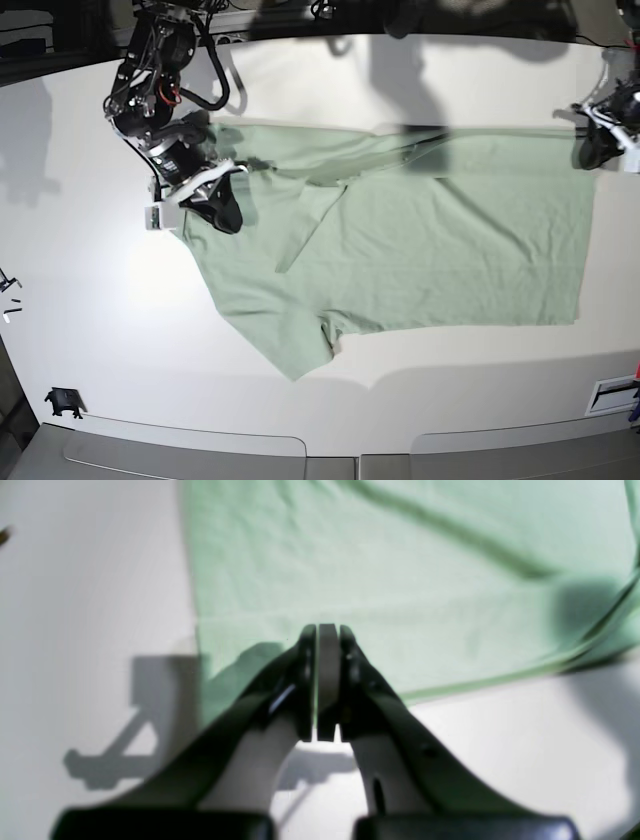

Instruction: Fold the T-shirt properly

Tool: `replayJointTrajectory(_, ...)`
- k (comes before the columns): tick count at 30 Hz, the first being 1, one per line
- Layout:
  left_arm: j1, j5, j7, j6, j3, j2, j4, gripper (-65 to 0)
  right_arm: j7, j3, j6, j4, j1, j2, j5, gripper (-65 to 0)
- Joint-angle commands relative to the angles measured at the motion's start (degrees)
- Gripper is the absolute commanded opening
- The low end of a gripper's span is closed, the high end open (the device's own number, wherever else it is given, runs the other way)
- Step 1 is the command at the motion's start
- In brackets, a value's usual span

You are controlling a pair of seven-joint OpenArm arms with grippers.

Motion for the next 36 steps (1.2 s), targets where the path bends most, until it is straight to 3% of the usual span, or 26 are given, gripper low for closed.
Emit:
replayJointTrajectory(1, -1.2, 1.1, -1.9, 1.9, 1.2, -1.2, 0.9, -65.0, 2.0, -0.3, 0.1, 1.0, 0.1, 0.5, -0.4, -65.0)
replayJointTrajectory(5, -5.0, 8.8, -2.8, 9.6, 7.0, -1.1, 0.3, -65.0, 4.2, -1.3, -3.7, -1.2, -1.5, 1.5, -6.3, -65.0)
replayJointTrajectory(7, -6.7, 10.3, -2.7, 11.4, 8.6, -1.1, -1.9, -65.0, 4.4, -1.3, -5.0, -2.8, -1.7, 1.6, -8.1, -65.0)
replayJointTrajectory(14, -8.5, 10.2, -3.1, 11.5, 9.5, -1.0, -16.7, -65.0, 4.3, -1.3, -5.7, -8.0, -2.3, 2.1, -9.3, -65.0)
replayJointTrajectory(18, -7.3, 9.5, -2.9, 11.5, 9.5, -1.0, -19.6, -65.0, 4.2, -1.3, -5.7, -11.0, -3.6, 2.8, -9.3, -65.0)
replayJointTrajectory(27, -5.4, 4.8, 5.4, 11.5, 9.3, -1.0, -16.2, -65.0, 2.3, -1.0, -5.7, -10.6, -10.8, 4.7, -8.6, -65.0)
replayJointTrajectory(36, 6.1, 4.9, 6.8, 11.5, 9.3, -1.0, -3.5, -65.0, 1.7, -1.0, -5.5, -3.9, -17.9, 4.8, -8.6, -65.0)
